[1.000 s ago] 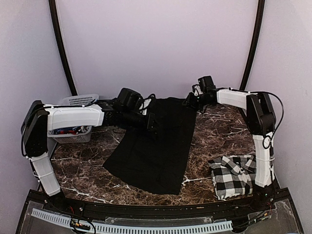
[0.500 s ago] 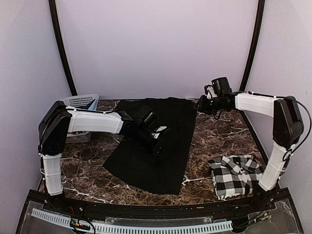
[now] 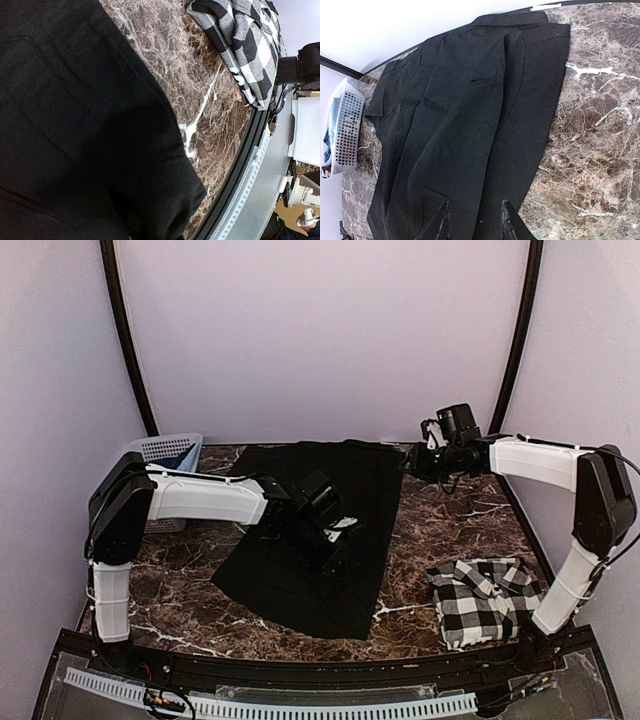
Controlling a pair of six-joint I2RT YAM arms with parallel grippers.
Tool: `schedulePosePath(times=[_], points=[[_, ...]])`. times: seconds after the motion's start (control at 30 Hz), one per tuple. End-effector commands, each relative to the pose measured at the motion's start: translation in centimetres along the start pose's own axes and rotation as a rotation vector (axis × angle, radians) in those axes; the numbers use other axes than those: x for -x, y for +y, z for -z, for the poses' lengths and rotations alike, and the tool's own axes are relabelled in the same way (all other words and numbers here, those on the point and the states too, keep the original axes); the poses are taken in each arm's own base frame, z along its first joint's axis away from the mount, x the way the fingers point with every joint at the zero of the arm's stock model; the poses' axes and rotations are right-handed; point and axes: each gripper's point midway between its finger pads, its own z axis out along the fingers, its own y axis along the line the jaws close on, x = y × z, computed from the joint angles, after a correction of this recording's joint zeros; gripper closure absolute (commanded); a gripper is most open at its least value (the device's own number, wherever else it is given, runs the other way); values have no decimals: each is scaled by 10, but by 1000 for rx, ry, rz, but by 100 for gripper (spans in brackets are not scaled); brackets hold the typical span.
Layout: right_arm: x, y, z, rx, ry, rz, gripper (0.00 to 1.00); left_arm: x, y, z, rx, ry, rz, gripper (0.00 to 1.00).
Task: Fold and stack the long sleeve shirts
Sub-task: Fold the sleeve of the 1/3-folded shirt.
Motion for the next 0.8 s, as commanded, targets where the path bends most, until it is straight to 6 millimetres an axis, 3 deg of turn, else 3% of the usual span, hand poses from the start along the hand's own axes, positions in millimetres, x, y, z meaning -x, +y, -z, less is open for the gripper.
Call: schedulePosePath(times=[0.0, 0.77], points=[[-1, 4, 7, -2, -26, 28, 69, -2, -13, -3, -8, 24, -26, 98], [-32, 10, 4, -9, 22, 56, 68, -14, -16, -19, 9, 79, -19, 98]])
